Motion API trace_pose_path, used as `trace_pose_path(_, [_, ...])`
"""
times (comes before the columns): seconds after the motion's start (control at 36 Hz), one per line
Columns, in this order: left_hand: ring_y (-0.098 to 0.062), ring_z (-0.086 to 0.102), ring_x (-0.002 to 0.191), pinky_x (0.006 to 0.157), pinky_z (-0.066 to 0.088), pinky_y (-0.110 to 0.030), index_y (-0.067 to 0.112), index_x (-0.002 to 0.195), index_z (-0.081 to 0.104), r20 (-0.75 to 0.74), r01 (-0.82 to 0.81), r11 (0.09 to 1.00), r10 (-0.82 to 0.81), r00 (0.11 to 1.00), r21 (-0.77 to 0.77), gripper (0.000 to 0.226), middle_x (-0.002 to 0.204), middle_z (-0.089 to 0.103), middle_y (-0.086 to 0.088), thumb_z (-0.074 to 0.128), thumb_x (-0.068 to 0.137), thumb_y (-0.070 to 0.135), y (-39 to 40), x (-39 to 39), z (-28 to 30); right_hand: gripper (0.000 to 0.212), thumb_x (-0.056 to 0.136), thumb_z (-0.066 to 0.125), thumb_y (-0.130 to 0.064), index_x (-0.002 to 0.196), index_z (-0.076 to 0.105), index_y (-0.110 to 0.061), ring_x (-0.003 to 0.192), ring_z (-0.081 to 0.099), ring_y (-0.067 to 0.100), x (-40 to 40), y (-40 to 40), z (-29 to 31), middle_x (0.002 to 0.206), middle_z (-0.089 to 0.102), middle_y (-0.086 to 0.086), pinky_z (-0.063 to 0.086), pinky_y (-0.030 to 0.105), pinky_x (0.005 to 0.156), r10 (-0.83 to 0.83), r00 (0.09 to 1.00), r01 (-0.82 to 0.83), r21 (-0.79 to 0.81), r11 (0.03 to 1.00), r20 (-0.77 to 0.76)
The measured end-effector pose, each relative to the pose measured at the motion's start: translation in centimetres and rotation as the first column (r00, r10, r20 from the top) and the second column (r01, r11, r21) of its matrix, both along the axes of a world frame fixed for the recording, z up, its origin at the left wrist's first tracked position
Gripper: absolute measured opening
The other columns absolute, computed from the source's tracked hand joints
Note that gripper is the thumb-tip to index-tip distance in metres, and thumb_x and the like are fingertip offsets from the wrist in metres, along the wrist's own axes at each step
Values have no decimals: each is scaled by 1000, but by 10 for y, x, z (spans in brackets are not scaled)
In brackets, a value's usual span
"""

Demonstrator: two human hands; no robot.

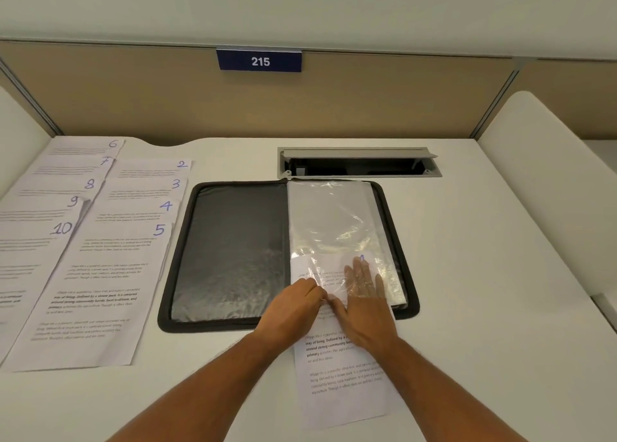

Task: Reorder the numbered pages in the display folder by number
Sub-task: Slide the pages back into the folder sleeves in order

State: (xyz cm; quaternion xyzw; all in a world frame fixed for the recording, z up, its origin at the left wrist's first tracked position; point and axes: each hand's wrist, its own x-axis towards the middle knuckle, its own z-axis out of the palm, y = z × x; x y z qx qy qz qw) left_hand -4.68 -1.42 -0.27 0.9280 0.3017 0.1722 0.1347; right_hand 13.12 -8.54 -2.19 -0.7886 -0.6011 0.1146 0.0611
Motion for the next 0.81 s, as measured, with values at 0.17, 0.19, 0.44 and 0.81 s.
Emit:
trace_pose_path(0.17, [-13,62,75,62,54,-23,19,103,69,5,-7,1000,7,1000,12,19,92,66,3,78,86,24,-1,1,-2,86,92,-9,-76,161,-11,-24,155,-22,22,4,2,-1,167,-25,5,-6,41,128,-33,999,33,20,999,3])
trace_pose_path(0.19, [-13,62,75,62,54,-23,19,103,68,10,-16,1000,16,1000,9,18,93,65,3,76,88,24,-2,0,-3,85,94,-6,-74,162,-10,-22,155,-21,21,2,1,-2,168,-23,5,-4,42,128,-38,999,39,27,999,-7])
trace_pose_path(0.44, [-10,53,78,68,55,-29,22,98,59,0,-140,989,140,990,-54,9,94,60,6,57,101,30,-4,-12,-16,60,110,27,-42,162,23,-12,158,11,17,-6,-40,-3,170,16,3,16,38,124,305,952,-307,145,941,36])
trace_pose_path(0.81, [-10,54,72,64,53,-23,21,95,59,5,-132,989,132,991,-62,7,90,62,4,63,99,25,-3,-9,-11,64,107,11,-52,162,-7,-26,154,-18,5,-5,-8,-2,169,-14,-10,-3,35,129,308,951,-306,38,951,-38])
